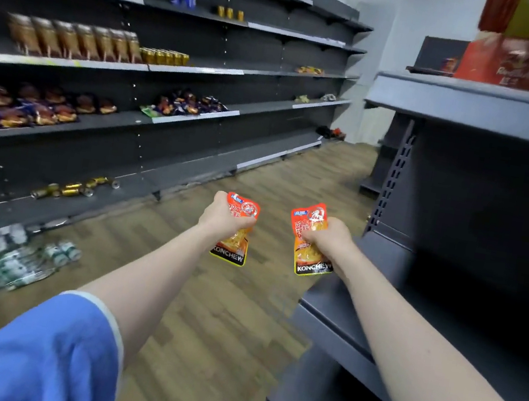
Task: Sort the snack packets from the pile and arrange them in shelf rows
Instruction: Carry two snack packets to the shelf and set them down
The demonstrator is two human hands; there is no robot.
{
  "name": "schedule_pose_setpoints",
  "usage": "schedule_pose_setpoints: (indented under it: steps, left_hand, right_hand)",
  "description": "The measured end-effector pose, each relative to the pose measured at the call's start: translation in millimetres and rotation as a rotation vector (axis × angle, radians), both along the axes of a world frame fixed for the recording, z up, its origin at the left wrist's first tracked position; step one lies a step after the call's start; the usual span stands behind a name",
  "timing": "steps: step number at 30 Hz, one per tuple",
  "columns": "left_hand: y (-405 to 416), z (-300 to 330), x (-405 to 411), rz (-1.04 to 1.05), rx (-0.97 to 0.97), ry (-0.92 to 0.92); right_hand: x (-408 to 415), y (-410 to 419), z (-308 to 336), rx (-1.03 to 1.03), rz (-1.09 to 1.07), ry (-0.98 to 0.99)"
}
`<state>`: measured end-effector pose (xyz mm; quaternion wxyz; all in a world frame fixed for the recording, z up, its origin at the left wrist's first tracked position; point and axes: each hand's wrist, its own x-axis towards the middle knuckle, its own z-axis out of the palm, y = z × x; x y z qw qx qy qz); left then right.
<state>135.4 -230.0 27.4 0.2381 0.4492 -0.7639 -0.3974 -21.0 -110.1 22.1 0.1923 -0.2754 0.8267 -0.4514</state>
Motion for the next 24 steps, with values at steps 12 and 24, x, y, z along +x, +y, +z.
schedule_pose_setpoints:
  steps: [12,24]
  left_hand:
    - [-232,-20,40,0.069,0.107,0.030]
    - [-385,-48,-51,0.044,0.159,0.035]
  right_hand:
    - [14,-210,-37,0.071,-0.072,-0.063]
    - [-77,-377,-63,0.105,-0.055,-0.115]
